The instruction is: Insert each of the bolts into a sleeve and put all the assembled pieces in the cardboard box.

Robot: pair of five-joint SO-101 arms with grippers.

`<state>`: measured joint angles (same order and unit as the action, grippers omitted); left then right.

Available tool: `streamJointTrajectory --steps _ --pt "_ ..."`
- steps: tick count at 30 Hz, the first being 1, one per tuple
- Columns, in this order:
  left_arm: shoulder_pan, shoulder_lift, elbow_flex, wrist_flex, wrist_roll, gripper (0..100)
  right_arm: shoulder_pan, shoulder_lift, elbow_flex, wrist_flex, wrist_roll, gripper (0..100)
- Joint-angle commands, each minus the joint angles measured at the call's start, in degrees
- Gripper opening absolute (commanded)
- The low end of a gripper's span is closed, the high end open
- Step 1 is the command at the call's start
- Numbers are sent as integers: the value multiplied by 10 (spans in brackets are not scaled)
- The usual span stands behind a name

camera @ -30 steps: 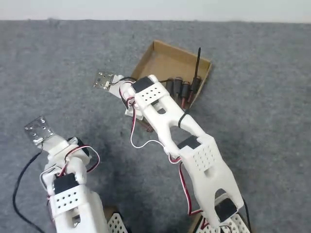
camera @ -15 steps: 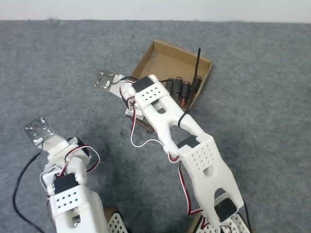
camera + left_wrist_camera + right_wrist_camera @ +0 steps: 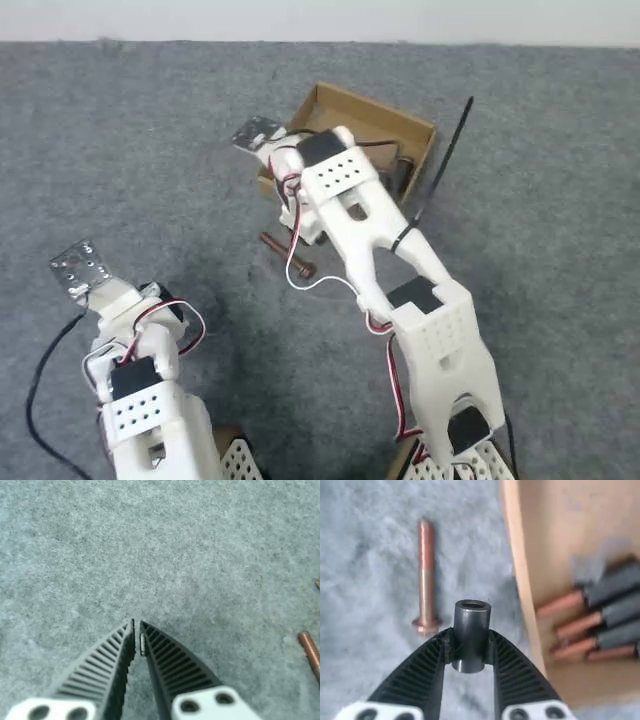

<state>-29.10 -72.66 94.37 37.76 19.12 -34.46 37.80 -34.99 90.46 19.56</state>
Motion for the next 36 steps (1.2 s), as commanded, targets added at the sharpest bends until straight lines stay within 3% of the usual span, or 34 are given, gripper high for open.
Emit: streamJointTrajectory --steps 1,9,17,20,30,36 --pt "4 -10 -17 -16 -5 12 25 -56 -7 40 -39 7" --pt "18 -10 -19 -12 -28 12 61 -105 134 -2 -83 7" --pt "18 -5 -42 25 -25 12 65 -328 439 -149 -95 7" --pt "20 -5 -55 43 14 12 80 -412 548 -202 -94 7" --pt "103 -4 -119 67 62 12 160 -549 812 -349 -89 7" --pt "181 -4 -210 122 99 12 176 -567 862 -384 -75 7"
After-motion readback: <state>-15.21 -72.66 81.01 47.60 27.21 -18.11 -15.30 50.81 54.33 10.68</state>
